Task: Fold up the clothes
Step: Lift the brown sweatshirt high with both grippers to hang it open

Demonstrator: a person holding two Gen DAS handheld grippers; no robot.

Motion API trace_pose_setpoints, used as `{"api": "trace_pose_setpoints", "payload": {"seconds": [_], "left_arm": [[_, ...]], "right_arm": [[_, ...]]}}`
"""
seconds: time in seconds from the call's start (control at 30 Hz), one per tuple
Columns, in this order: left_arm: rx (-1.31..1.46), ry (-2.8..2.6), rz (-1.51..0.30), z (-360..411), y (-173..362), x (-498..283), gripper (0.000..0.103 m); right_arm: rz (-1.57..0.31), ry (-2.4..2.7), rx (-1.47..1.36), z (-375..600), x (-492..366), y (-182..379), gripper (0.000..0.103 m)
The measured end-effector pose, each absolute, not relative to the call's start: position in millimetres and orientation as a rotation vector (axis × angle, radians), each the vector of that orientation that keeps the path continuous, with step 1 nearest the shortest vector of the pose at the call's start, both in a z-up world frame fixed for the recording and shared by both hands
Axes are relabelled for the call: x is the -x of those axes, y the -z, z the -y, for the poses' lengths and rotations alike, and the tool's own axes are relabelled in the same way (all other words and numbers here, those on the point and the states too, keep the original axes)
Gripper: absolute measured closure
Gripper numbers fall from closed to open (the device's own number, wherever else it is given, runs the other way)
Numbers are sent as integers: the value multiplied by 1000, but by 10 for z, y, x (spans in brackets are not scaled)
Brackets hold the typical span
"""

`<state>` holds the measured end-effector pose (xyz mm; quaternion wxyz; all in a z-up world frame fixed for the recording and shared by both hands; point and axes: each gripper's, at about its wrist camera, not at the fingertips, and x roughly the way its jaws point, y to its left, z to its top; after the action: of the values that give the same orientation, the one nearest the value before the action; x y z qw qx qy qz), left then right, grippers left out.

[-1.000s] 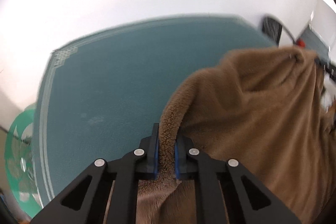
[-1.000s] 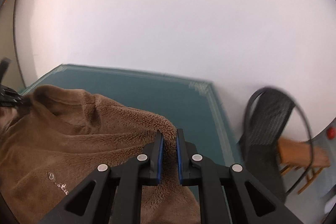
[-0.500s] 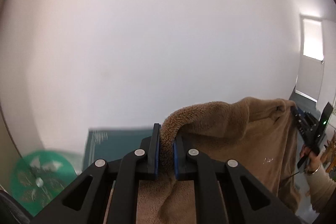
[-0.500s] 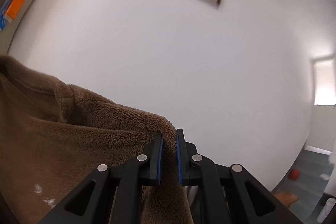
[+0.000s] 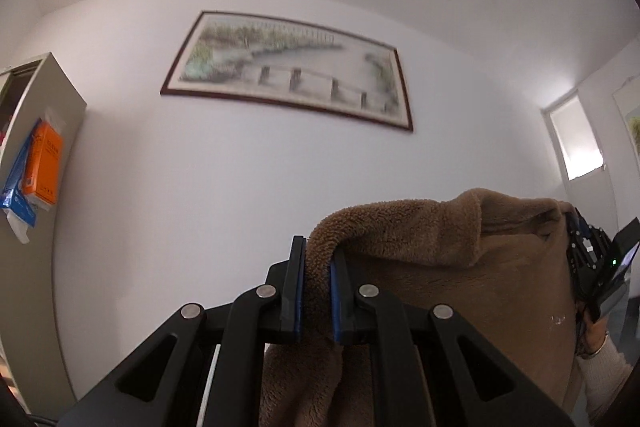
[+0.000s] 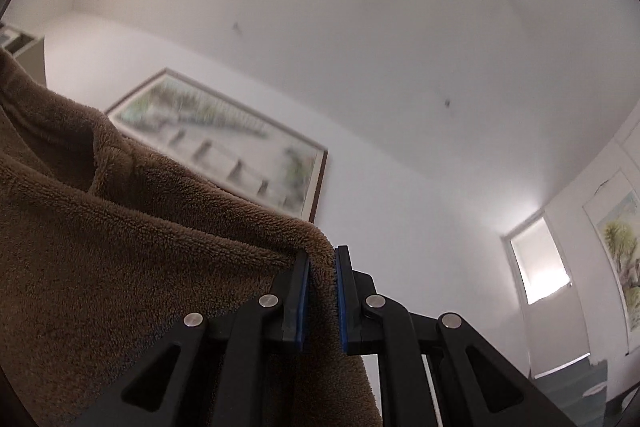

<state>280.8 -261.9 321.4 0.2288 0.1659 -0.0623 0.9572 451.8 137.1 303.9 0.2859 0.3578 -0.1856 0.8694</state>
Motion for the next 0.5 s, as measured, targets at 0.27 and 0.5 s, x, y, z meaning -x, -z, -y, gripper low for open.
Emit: {"api": "trace_pose_setpoints", "payload": {"seconds": [0.27,0.5], "left_arm": [[-581,-2672,203,2624,-3275,-3326,91],[-662,-2698,167,2585,-3271,-3623,91]], "right_arm": [[596,-2206,-1097,-1178,-4996,-3101,91],[657,-2155,-1079,-1129,-5166,-3120,91]]}}
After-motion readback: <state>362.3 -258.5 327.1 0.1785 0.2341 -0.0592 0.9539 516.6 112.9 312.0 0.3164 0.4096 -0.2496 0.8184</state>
